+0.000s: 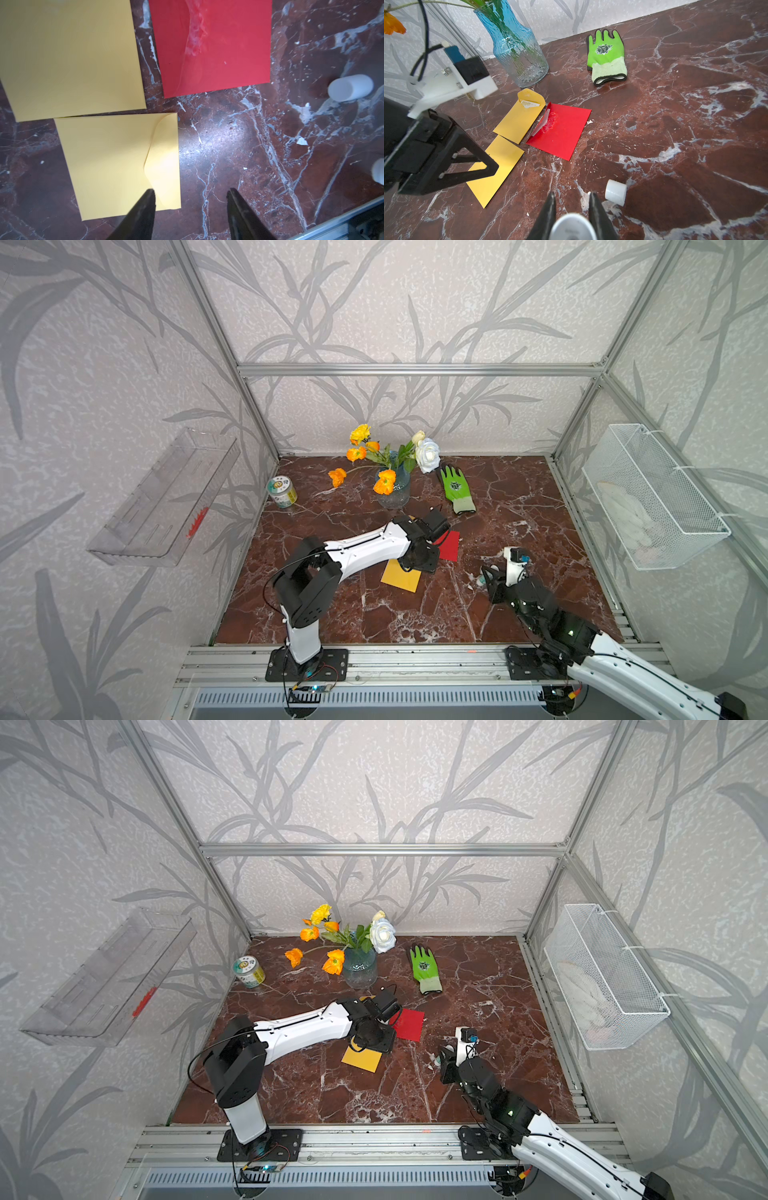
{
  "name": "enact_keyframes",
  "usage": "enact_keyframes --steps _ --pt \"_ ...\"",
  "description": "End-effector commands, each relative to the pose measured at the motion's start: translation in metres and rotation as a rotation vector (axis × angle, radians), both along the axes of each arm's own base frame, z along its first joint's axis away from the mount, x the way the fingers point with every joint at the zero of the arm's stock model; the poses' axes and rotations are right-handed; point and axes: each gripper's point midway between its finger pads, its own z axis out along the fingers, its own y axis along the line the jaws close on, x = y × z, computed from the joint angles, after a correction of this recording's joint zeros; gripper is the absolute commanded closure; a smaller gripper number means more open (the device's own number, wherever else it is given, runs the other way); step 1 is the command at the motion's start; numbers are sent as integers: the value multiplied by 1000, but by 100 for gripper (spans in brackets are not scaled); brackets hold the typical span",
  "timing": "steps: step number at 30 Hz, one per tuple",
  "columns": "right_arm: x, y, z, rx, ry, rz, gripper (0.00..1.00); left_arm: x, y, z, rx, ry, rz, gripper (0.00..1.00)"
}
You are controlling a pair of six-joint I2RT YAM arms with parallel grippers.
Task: Seal the envelope with a glue stick
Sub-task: Close the envelope at the center of the board, then apply the envelope at the center of the board.
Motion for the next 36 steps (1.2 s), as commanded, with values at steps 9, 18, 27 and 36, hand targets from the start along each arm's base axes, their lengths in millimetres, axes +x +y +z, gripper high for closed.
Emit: enact_keyframes --steps 9,18,27,36 --pt "3 7 14 8 -20 22 100 17 30 -4 61 -37 -21 57" --pt "4 9 15 12 -21 30 100 31 78 -11 31 -35 62 71" --pt "5 24 28 28 -70 100 100 67 86 4 -68 -142 93 69" --pt "25 54 56 87 -126 137 100 104 89 -6 -72 -222 135 70"
